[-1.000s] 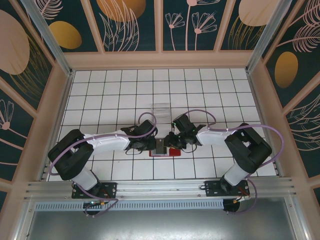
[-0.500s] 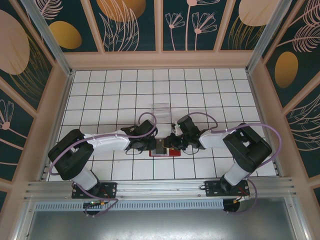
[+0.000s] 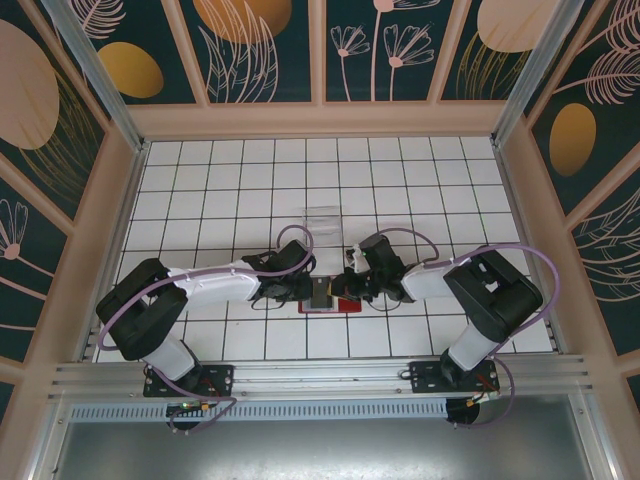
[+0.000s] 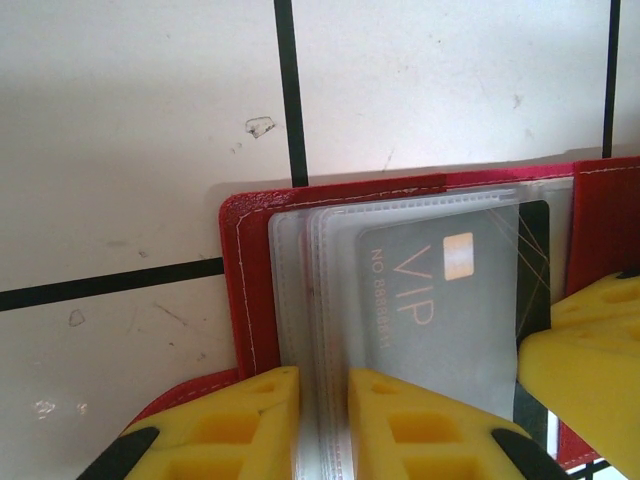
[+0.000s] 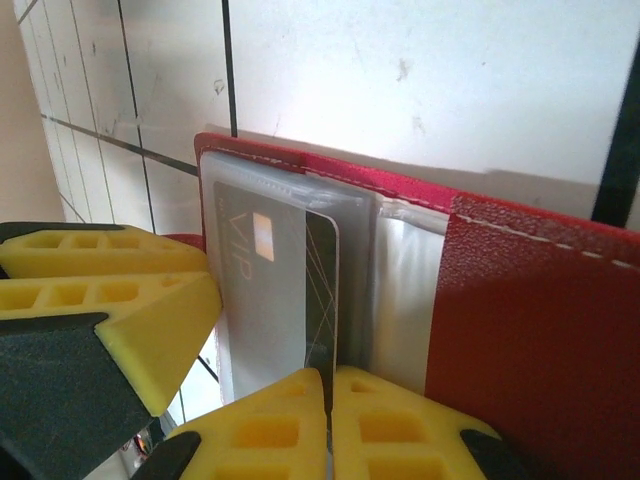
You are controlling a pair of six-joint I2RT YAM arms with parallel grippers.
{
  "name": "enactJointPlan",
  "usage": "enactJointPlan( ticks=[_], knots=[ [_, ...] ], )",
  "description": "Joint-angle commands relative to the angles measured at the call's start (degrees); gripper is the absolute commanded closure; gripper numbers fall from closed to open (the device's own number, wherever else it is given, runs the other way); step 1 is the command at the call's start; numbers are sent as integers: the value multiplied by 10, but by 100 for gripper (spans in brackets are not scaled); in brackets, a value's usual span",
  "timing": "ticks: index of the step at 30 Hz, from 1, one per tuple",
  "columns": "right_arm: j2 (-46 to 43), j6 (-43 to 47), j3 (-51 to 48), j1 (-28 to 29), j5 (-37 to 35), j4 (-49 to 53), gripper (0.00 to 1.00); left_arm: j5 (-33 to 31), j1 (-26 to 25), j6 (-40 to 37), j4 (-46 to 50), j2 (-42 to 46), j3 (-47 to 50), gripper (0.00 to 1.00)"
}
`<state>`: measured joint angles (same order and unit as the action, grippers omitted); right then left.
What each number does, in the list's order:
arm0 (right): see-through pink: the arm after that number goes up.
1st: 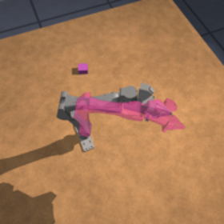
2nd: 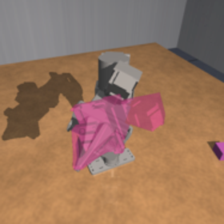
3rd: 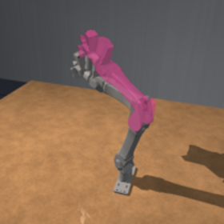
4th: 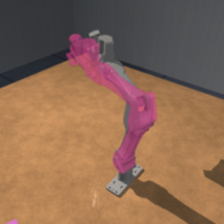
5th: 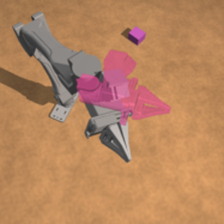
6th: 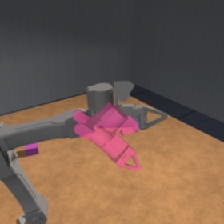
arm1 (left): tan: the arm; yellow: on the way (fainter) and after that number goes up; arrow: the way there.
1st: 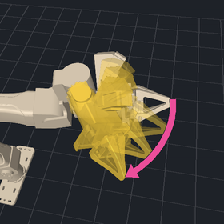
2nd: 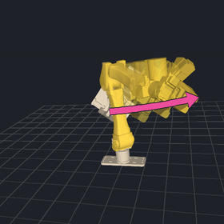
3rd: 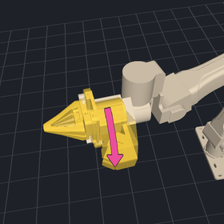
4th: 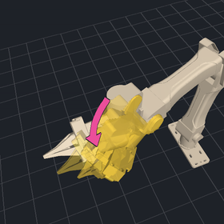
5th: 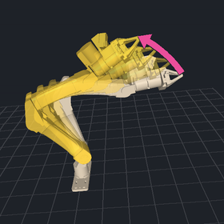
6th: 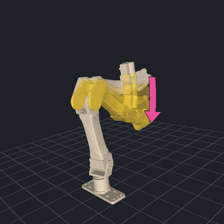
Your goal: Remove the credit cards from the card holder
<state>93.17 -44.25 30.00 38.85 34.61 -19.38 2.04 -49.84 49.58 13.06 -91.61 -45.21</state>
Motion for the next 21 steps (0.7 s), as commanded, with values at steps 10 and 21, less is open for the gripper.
enactJointPlan(
  ticks=[10, 21],
  knots=[
    [-40, -1, -46, -27, -31, 36, 95, -28, -2, -5, 53, -25, 14, 79],
    [-138, 35, -23, -41, -78, 156, 97, -47, -3, -8, 44, 13, 5, 79]
  ],
)
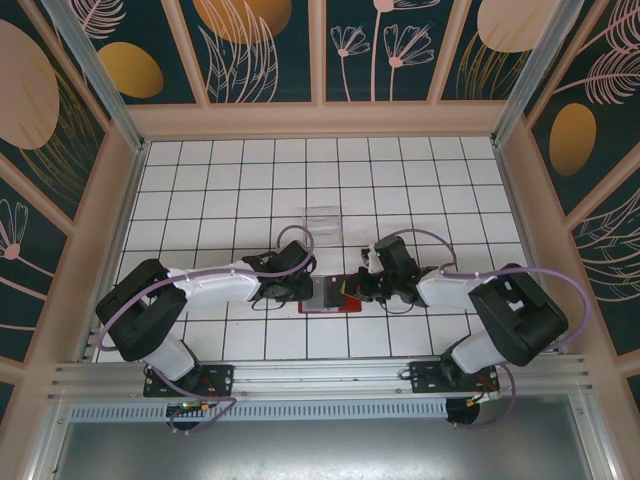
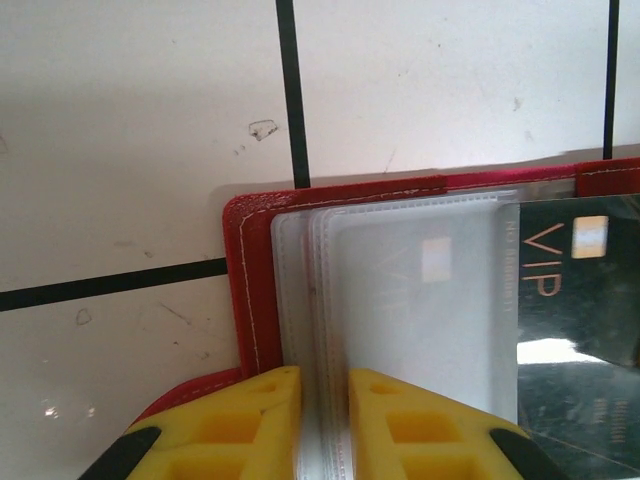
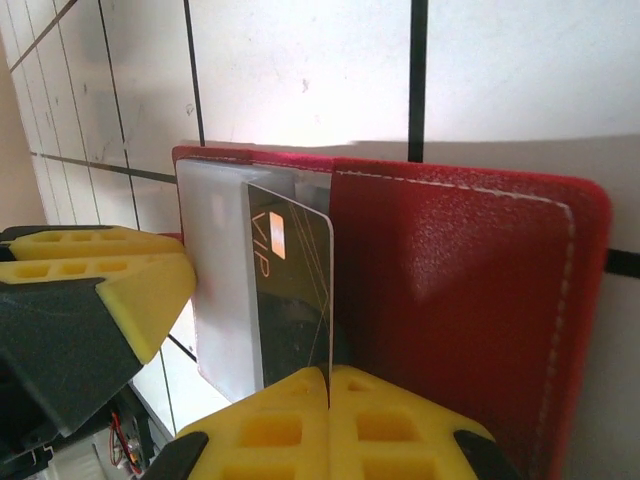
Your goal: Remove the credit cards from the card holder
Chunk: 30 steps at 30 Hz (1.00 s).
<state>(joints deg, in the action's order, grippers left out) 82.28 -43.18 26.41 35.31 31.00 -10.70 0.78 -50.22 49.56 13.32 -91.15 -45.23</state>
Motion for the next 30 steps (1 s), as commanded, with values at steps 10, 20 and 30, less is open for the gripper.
enactJointPlan(
  ticks=[10, 20, 30],
  knots=[
    [-98, 101, 106, -9, -87, 171, 99, -55, 1, -13, 21, 67, -7, 77],
    [-42, 444, 246, -20, -183, 258, 100, -66, 28, 4, 6, 119, 36, 76],
    [84, 809, 430, -24, -164, 384, 100, -36, 60, 13, -10, 150, 89, 75]
  ],
)
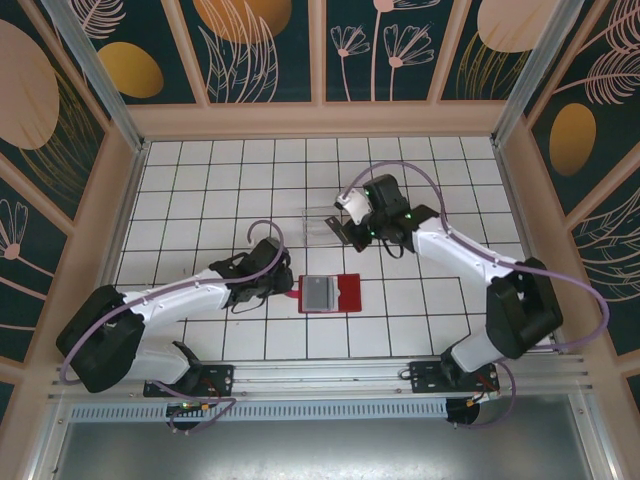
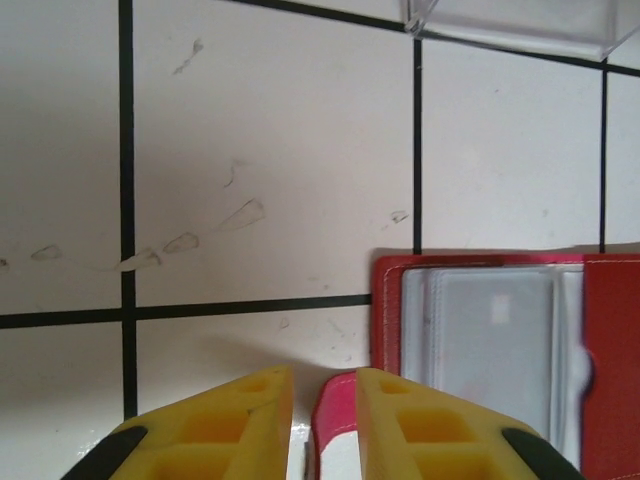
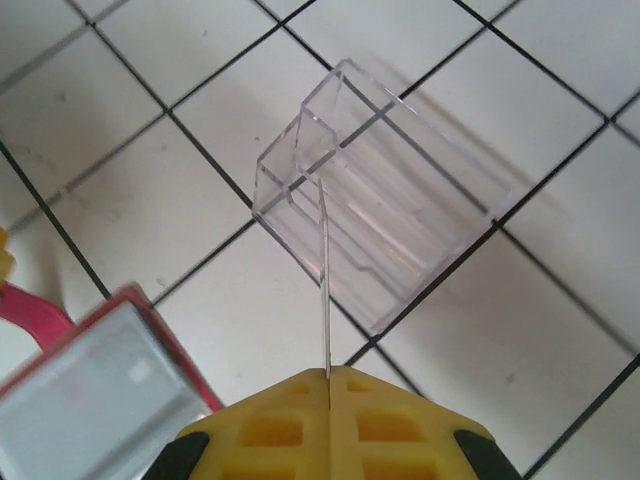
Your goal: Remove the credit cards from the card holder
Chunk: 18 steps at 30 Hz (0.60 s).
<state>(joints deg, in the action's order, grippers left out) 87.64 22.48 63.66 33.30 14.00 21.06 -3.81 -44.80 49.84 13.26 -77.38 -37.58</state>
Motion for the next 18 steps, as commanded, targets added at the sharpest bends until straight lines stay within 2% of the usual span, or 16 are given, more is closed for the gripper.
enactJointPlan(
  ticks=[1, 10, 18],
  knots=[
    [47, 177, 82, -4, 9, 87, 100, 10, 8, 11, -11, 16, 17, 75],
    [169, 321, 243, -1, 21, 207, 100, 4, 12, 24, -1, 50, 34, 74],
    [238, 365, 292, 0, 22, 234, 100, 2, 11, 30, -1, 50, 37, 74]
  ],
)
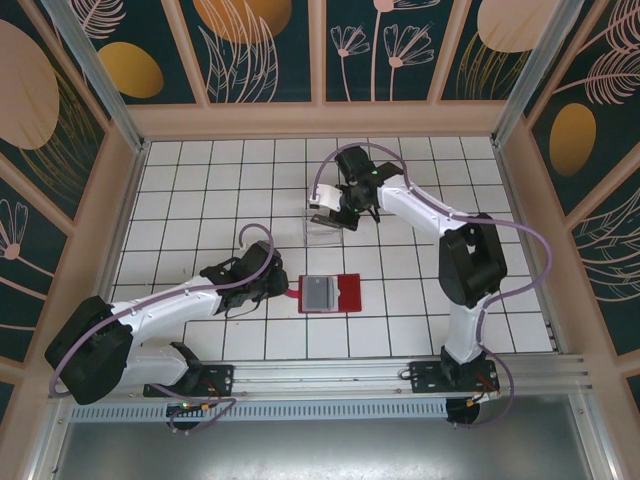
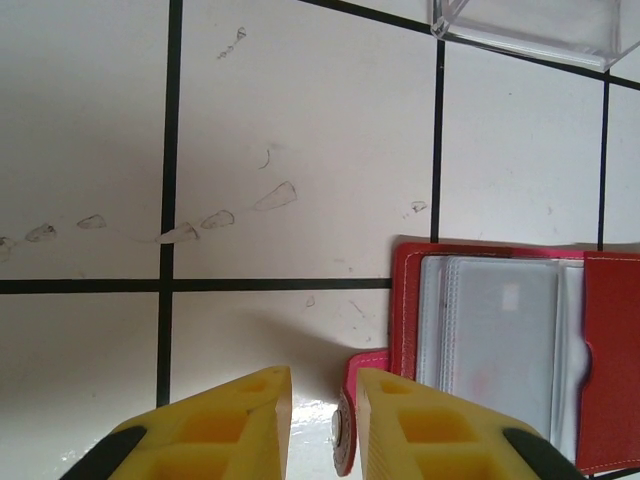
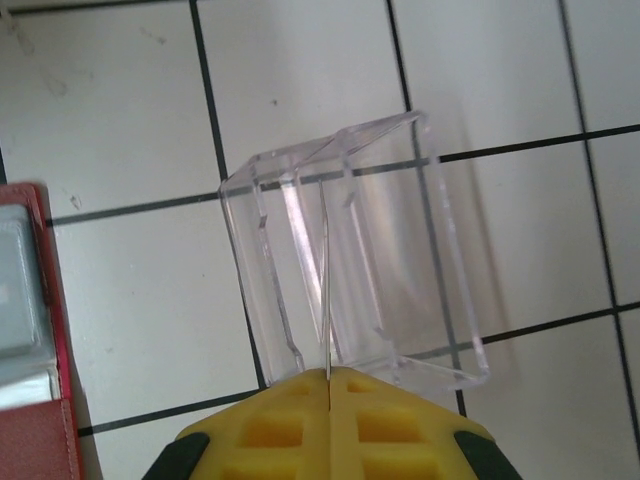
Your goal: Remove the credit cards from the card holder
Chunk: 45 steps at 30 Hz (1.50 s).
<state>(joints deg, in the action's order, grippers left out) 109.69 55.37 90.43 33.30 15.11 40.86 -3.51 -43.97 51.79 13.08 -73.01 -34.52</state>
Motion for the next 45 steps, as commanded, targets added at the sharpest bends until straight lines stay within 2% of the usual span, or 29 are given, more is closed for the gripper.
enactJointPlan(
  ticks=[1, 17, 22, 26, 30, 34, 45],
  knots=[
    [25, 38, 28, 1, 12, 37, 100, 0, 3, 10, 1, 5, 7, 75],
    [99, 37, 98, 19, 29, 122, 100, 1, 3, 7, 4, -3, 5, 75],
    [118, 33, 111, 20, 26, 118, 100, 0, 3, 7, 5, -3, 6, 75],
    [120, 25, 114, 21, 17, 97, 81, -1, 3, 8, 5, -2, 6, 75],
    [109, 20, 104, 20, 0, 70, 71, -1, 3, 7, 5, 0, 4, 74],
    [90, 18, 83, 20, -25, 26, 67, -4, 3, 4, 8, 1, 1, 74],
    [60, 11, 61, 21, -59, -39, 66, -2, 3, 1, 12, 3, -4, 74]
  ],
)
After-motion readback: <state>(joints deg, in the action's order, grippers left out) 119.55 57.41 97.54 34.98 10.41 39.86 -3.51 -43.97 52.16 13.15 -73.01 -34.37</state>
